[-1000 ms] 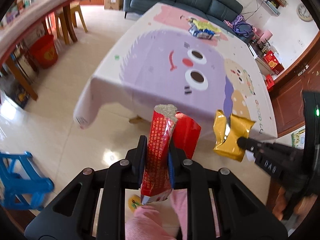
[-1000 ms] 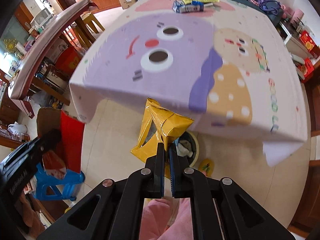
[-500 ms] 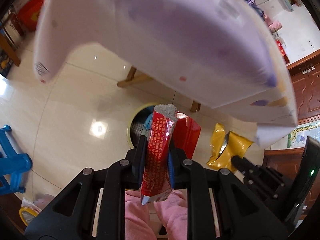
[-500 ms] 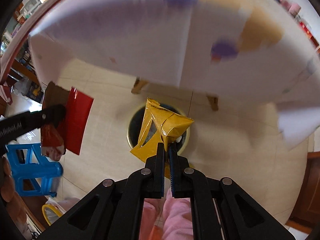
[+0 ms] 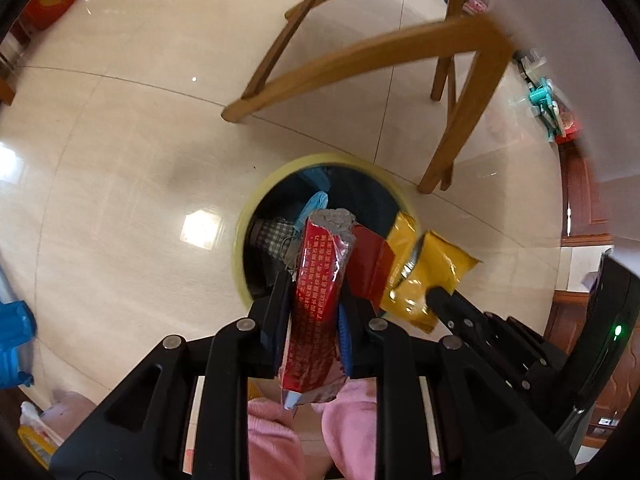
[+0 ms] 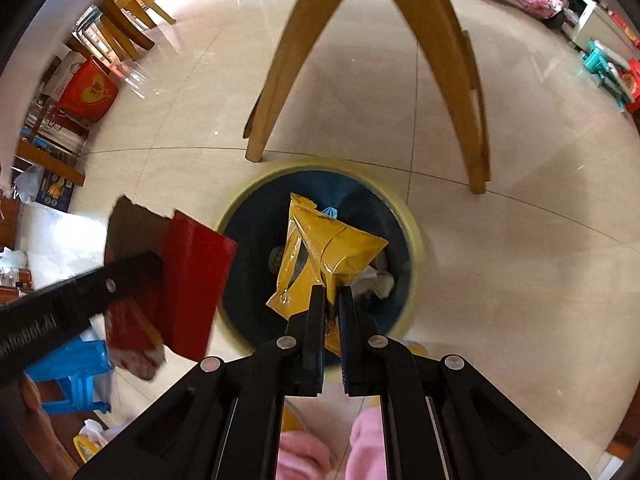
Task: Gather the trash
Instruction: 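Open both grippers over the black bin, dropping both wrappers, then move both open grippers back toward the milk carton and snack bag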
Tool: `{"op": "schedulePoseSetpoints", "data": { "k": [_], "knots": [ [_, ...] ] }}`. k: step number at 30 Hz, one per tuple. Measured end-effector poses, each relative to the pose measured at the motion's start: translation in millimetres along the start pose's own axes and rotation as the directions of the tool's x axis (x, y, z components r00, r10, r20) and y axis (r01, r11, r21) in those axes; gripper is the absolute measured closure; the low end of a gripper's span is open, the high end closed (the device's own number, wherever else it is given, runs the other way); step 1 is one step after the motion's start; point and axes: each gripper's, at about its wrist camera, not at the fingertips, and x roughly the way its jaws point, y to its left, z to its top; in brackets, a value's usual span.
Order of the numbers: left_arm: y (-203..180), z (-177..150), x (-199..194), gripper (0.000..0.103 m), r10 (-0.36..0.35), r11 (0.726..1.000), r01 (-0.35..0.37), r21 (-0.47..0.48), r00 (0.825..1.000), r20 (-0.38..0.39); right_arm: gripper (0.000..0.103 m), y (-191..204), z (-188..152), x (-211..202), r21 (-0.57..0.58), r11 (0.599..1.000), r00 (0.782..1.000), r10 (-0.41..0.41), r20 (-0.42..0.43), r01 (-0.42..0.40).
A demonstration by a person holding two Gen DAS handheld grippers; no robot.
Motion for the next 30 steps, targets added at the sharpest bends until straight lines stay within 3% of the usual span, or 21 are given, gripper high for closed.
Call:
{"op": "schedulePoseSetpoints", "data": {
  "k": [3,4,7,10,13,21,30],
  "knots": [
    [-0.8,2.3,30.5,0.078,0.017,1.0,-0.017,0.004,1.0,-0.007,0.088,-6.4,6.1,29.8,-0.007,1.0,1.0,0.028,-0.007,-0.028],
    [-1.4,3.1,40.1,0.072,0.024,1.0,-0.024,0.006,1.0,-0.016,0.082,-8.6,8.9,36.6,-0.009,1.0,1.0,0.029,-0.009,-0.029],
    [2.7,4.7,61.0,0.07,0.033,0.999,-0.033,0.015,0.998,-0.045,0.065,-7.8,13.2,53.8,0.002,0.999,0.999,0.043,-0.007,-0.043],
    [9.0,1.5,65.2,0.064,0.049,0.999,-0.048,0.016,0.998,-0.044,0.058,-12.2,14.0,60.3,0.012,0.999,0.999,0.048,-0.009,-0.048],
    [15.2,1.1,64.6,0.05,0.051,0.999,-0.051,0.002,0.998,-0.026,0.057,-9.8,14.2,60.8,0.018,0.999,0.999,0.043,-0.014,-0.043],
    [33.4,0.0,24.4,0.05,0.066,0.996,-0.065,-0.056,0.998,0.011,0.057,-6.8,10.3,27.8,0.022,0.999,0.999,0.03,-0.018,-0.03],
    [31.9,-8.8,-74.5,0.05,0.096,0.994,-0.093,-0.053,0.993,0.069,0.057,-2.8,17.8,-58.8,0.055,0.998,0.999,0.037,0.009,-0.037]
  ]
}}
